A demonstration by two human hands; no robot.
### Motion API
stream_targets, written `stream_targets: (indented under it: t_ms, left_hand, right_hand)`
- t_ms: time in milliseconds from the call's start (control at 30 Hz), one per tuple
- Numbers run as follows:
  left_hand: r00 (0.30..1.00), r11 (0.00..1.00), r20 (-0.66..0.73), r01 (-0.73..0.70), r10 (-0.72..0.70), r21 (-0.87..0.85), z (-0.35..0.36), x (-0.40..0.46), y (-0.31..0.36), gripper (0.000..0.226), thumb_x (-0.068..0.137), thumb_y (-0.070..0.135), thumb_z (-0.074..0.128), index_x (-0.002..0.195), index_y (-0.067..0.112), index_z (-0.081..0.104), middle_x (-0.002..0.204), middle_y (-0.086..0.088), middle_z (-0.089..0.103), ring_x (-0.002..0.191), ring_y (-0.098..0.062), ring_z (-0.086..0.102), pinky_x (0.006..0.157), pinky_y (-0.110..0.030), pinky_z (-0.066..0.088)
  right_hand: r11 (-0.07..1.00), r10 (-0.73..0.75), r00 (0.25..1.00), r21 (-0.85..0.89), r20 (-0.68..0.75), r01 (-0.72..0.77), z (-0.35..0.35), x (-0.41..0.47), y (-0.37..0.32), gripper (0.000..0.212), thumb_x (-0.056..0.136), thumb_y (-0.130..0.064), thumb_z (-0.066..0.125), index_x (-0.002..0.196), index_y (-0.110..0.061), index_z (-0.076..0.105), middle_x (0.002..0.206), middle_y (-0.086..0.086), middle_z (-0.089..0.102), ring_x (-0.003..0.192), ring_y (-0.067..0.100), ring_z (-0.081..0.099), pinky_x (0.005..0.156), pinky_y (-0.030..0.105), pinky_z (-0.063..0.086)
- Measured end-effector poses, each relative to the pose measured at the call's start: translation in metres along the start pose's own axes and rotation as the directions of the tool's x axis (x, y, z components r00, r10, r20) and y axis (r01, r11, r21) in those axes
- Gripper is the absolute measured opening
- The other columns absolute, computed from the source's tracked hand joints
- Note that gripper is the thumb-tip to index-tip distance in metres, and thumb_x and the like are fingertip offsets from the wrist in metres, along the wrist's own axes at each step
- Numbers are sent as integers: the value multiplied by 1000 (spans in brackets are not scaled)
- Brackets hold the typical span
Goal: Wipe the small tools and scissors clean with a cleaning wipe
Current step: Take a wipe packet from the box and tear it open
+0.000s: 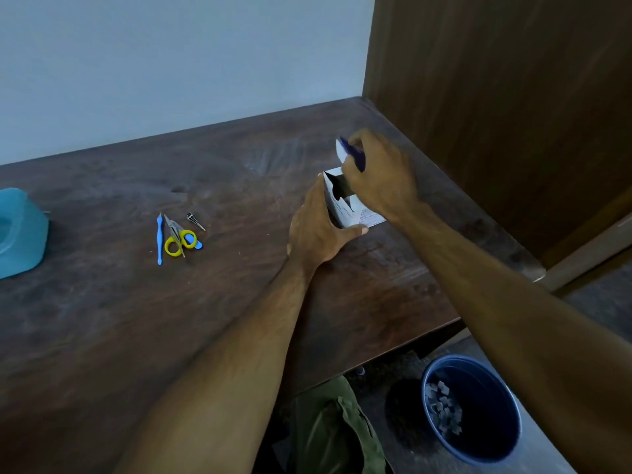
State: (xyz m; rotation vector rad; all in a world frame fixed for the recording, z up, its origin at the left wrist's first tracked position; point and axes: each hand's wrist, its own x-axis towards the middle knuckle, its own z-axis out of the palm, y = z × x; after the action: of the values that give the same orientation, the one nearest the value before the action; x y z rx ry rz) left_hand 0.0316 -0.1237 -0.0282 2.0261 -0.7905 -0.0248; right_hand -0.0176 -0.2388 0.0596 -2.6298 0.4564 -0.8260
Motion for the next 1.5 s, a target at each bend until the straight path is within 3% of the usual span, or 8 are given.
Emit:
stream_targets:
  t_ms: [167,367,433,567,733,1000,1200,1500]
  left_hand:
    - [1000,1000,-15,-14,14,-4,-3,-2,3,103,56,51,87,141,25,33,133,12,54,117,-6,53,90,-22,42]
    - [1000,1000,-9,1,-1,-3,-2,-2,3,110,57,51,87,145,23,28,137,8,51,121,-9,52,94,-23,40]
    - [1000,1000,1,12,-12,-1,-1,-1,2,113,56,53,87,146,22,26,139,7,50,122,-10,51,95,-23,39]
    - [1000,999,9,20,-20,29,1,-1,0,116,57,56,86,148,18,24,142,4,48,125,-13,50,100,-26,41]
    - [1000,999,2,27,-27,34,0,-2,2,118,56,54,86,150,19,22,144,7,46,128,-11,47,104,-31,41]
    - [999,998,9,43,-44,49,1,-1,2,118,58,55,85,150,19,22,146,5,45,129,-13,47,105,-32,39]
    - [999,998,8,41,-41,53,0,-1,2,113,57,57,84,147,21,26,142,7,48,126,-12,50,104,-34,42]
    - [998,997,27,55,-56,63,0,-1,1,116,58,58,83,149,19,23,145,4,45,129,-15,47,106,-36,41]
  right_hand:
    - [821,-392,920,-450,1,350,-17,15,11,25,72,4,67,94,-8,69,110,10,60,103,32,52,79,40,39]
    - [582,-365,871,-649,330,490,-17,10,20,20,66,3,75,84,-8,73,84,10,66,86,31,59,69,37,47]
    - [699,-317,866,-521,387,489,-7,7,21,21,64,10,75,80,-4,74,79,14,68,74,34,64,62,37,51]
    - [944,3,868,-287,497,161,9,16,29,9,85,-14,65,87,-12,74,89,11,72,74,25,63,67,35,54]
    - [939,120,834,-334,539,82,21,23,20,22,87,-28,65,87,-6,61,90,12,65,79,27,59,64,32,43]
    - [894,151,828,-432,541,119,30,23,10,20,87,-11,58,105,-2,60,109,15,65,102,30,61,76,33,46]
    - [904,142,842,-414,520,103,33,24,10,21,85,-10,61,104,-2,61,104,16,66,97,32,62,75,34,48]
    - [979,179,886,-168,428,-116,28,27,16,10,78,-17,74,72,-9,71,77,8,70,72,24,66,71,37,57]
